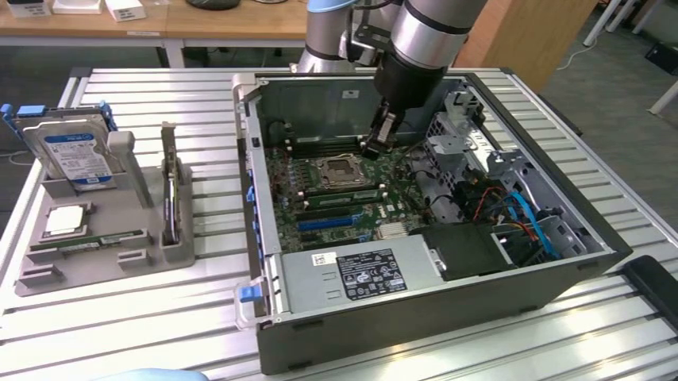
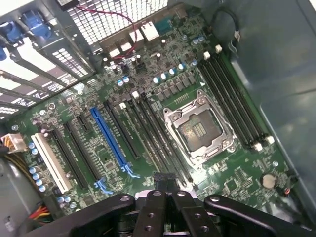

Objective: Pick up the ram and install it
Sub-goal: 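Press down the ram until it locks into place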

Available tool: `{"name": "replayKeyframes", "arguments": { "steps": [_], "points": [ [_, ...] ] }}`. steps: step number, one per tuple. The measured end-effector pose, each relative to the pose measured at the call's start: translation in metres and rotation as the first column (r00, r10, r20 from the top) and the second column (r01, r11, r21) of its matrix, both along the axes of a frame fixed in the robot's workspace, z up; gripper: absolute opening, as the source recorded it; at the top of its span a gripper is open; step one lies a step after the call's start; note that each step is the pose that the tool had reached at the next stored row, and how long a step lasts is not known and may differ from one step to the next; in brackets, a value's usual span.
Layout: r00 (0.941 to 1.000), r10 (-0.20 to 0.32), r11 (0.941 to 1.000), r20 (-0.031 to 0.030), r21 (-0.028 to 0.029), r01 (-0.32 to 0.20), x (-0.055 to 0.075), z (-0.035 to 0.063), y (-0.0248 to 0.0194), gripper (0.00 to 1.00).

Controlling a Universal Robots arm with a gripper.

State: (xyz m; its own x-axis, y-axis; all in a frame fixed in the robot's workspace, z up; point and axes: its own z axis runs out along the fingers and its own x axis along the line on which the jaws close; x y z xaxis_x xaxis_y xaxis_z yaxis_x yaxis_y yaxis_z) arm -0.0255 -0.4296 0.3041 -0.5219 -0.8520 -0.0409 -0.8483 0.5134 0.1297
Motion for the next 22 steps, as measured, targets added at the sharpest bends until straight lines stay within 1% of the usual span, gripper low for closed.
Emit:
{"name": "replayKeyframes", "arguments": {
  "steps": [2,4,8,14,17,22],
  "points": [
    [0.9998,-0.021,0.9998,0.0001,-0.0047,0.021,0.0,-0.0001,0.0,0.1],
    [0.999,-0.045,0.999,0.0,-0.0064,0.045,0.0,-0.0003,0.0,0.1],
    [0.9954,-0.096,0.9954,0.0001,-0.0064,0.096,-0.0001,-0.0014,0.0001,0.1],
    [0.9859,-0.167,0.9859,0.0003,-0.0079,0.167,-0.0005,-0.0029,0.0,0.1],
    [0.9815,-0.192,0.9814,0.0005,-0.0088,0.192,-0.0018,-0.0034,0.0001,0.1],
    [0.9761,-0.217,0.9761,0.0009,-0.0105,0.217,-0.0051,-0.0038,0.0006,0.1]
  ]
}}
